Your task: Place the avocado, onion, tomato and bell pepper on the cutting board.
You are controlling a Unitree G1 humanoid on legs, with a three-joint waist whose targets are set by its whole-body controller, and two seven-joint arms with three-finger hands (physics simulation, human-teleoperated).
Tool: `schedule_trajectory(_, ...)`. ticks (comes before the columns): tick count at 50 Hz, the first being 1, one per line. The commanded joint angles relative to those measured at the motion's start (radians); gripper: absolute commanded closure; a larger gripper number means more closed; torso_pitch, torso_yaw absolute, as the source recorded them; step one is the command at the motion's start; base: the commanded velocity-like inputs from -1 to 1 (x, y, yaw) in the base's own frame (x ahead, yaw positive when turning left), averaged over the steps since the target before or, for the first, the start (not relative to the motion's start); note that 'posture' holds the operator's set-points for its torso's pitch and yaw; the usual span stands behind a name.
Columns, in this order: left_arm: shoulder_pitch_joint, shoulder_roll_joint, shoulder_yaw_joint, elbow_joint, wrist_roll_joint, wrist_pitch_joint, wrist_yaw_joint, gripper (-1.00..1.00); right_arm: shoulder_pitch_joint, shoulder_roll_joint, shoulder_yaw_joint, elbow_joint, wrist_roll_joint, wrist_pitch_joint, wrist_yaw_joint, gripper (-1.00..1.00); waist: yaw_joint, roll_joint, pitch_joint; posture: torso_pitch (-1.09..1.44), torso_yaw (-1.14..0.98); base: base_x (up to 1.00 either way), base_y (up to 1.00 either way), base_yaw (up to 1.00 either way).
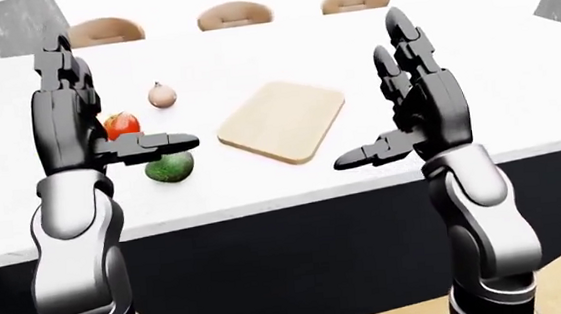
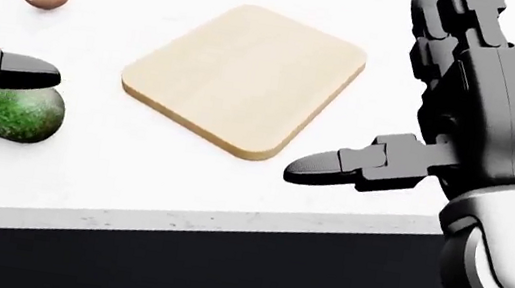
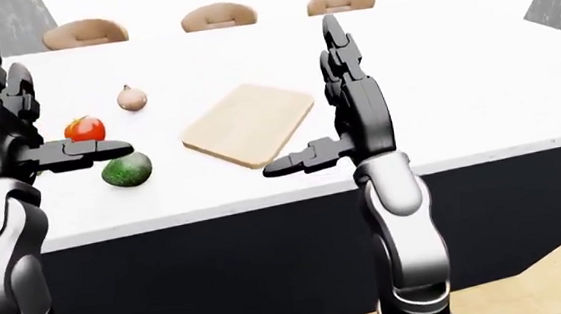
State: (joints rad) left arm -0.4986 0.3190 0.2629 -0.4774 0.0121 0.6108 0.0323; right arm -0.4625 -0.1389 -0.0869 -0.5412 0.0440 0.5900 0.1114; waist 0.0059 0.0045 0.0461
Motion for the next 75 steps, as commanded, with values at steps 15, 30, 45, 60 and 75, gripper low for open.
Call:
schedule_trajectory(15,-0.019,0.011,0.014,-0.046,-0.006,-0.022,0.009,-1.0,-0.007,-0.011,-0.015,-0.068,-0.017,-0.01,0.012,-1.0,-0.017,0.048,-0.017,0.0,0.0,0.14,0.07,0.0)
schedule_trajectory(30,-0.033,0.026,0.019,-0.044,-0.016,-0.013,0.016,-1.0,-0.018,-0.008,-0.015,-0.083,-0.005,0.008,0.018,-1.0,0.007,-0.077,-0.015,0.0,0.0,0.28,0.0,0.28)
schedule_trajectory(45,-0.024,0.02,0.017,-0.042,-0.011,-0.025,0.021,-1.0,-0.007,-0.008,-0.008,-0.051,-0.024,-0.022,0.005,-1.0,-0.015,0.022,-0.022,0.0,0.0,0.08,0.02,0.07)
schedule_trajectory(60,-0.034,0.029,0.024,-0.042,-0.017,-0.018,0.032,-1.0,-0.025,-0.007,-0.016,-0.031,0.003,-0.043,-0.008,-1.0,-0.019,0.004,-0.029,0.0,0.0,0.0,0.0,0.0)
schedule_trajectory(75,-0.032,0.046,0.051,-0.092,-0.045,0.027,0.032,-1.0,-0.007,-0.006,-0.015,-0.065,0.007,-0.026,-0.006,-1.0,-0.027,0.013,-0.021,0.0,0.0,0.0,0.0,0.0)
